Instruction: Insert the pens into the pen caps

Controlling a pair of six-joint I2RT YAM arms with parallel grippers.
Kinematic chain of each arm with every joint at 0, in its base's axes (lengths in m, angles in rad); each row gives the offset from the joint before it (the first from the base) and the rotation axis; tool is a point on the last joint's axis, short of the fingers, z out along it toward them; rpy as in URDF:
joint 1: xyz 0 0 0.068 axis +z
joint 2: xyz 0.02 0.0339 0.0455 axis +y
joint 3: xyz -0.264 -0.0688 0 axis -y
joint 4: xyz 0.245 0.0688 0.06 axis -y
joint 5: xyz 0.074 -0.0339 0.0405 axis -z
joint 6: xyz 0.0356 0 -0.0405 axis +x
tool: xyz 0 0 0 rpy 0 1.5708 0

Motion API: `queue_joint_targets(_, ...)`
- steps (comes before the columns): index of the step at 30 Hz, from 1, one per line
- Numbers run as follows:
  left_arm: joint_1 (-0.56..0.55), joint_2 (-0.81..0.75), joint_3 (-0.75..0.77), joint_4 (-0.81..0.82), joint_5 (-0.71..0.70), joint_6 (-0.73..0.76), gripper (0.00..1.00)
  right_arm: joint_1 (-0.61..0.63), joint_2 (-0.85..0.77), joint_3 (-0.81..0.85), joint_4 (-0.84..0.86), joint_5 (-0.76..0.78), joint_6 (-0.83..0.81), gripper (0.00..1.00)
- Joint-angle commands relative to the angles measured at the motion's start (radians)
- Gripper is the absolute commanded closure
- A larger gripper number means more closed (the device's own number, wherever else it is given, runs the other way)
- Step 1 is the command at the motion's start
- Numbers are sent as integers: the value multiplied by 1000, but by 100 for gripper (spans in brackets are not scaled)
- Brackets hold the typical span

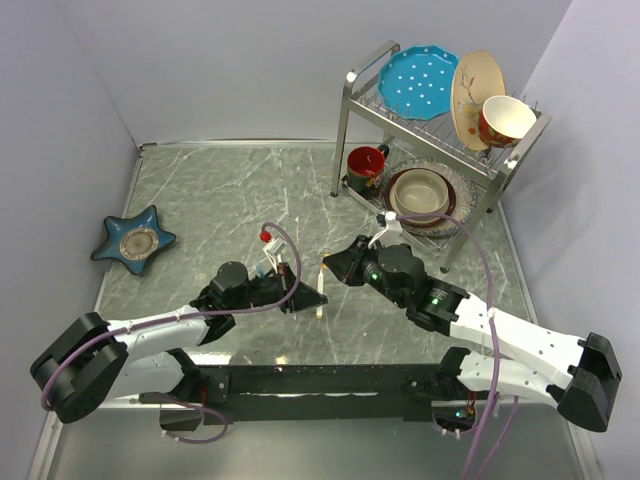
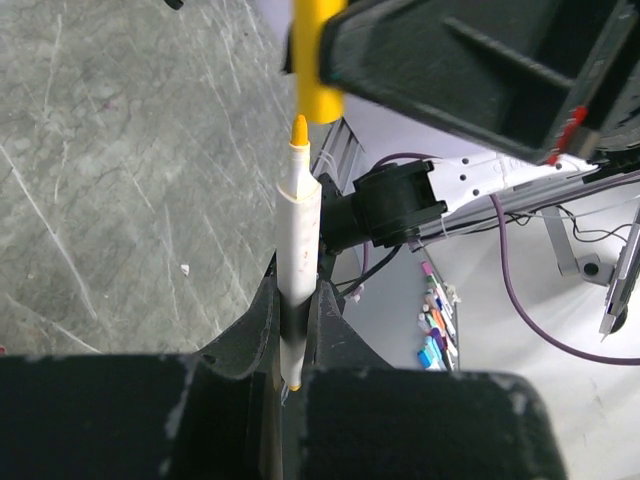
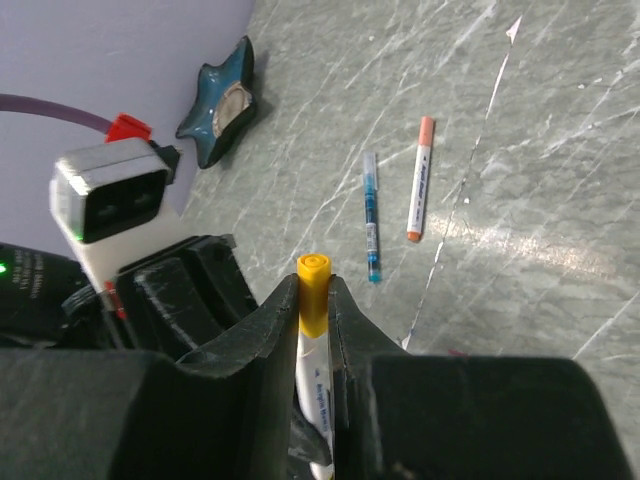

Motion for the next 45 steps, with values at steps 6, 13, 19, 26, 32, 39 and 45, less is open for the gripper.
queue_joint_targets(6,-22,52,67,32,71,51,99,9,-7,75,-58,83,-3,100)
queue_joint_targets(13,-30,47,76,19,66,59,99,10,-10,66,-61,79,-3,100)
queue_joint_targets(19,-30,58,81,17,61,62,99,12,-49,40,-64,80,4,100)
queue_joint_targets(26,-30,68,93,2,58,67,99,15,-49,36,-68,57,-6,100)
queue_joint_targets(32,-30,53,107,-44,44,94,99,26,-29,27,-64,51,-5,100)
queue_joint_targets(39,-30,36,101,-49,32,96,99,70,-41,10,-87,94,-8,100)
queue_joint_targets(45,-28,29,102,-58,34,101,99,85,-47,-7,-97,114,-26,100)
